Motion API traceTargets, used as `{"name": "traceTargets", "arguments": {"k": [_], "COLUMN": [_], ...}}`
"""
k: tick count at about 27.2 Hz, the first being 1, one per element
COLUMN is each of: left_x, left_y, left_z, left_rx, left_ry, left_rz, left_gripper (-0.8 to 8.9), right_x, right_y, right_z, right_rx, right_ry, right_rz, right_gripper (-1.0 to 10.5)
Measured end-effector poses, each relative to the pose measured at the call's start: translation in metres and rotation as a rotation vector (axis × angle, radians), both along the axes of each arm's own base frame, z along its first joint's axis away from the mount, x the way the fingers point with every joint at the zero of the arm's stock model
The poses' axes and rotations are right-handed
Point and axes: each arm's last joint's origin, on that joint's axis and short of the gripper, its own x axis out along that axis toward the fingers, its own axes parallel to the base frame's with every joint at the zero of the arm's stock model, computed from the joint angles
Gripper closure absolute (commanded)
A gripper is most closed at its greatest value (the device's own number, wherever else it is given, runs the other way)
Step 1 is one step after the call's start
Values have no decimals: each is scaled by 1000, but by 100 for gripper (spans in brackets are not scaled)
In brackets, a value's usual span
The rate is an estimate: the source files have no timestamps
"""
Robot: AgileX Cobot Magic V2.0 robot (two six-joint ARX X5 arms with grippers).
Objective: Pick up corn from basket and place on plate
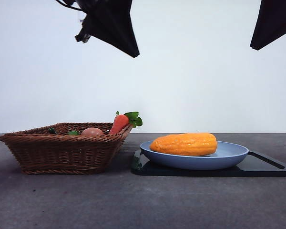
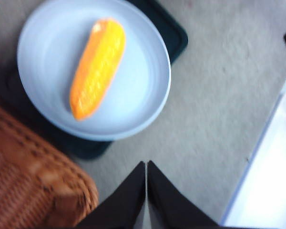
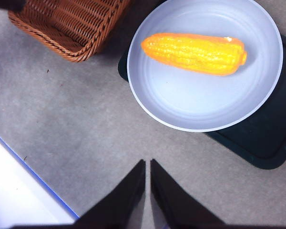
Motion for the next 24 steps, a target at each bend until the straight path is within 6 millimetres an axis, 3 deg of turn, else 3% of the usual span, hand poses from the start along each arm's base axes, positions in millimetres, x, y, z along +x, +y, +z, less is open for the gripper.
{"name": "traceTargets", "arguments": {"k": [6,11,14,20,24], "left_x": [8,20,21,-11,-34], "left_y": [-4,16,40,102,149], "left_z": [9,32,62,119,122], "left_rx": [-74,-162,-232,-285,-248], "left_ry": [-117,-285,-460,-729,-799], "left_rz": [2,60,113,222,360], "left_gripper": [806,806,806,806,806], "right_x": [0,1,2,5,8], "right_y": [0,0,1,1,2], "right_z": [0,1,1,3,5], "right_rx": [0,3,7,19,28], "right_ry": [-1,-11,-25,-67,-100], "right_rz": [0,0,0,0,0], "right_gripper": [944,944,944,944,944]}}
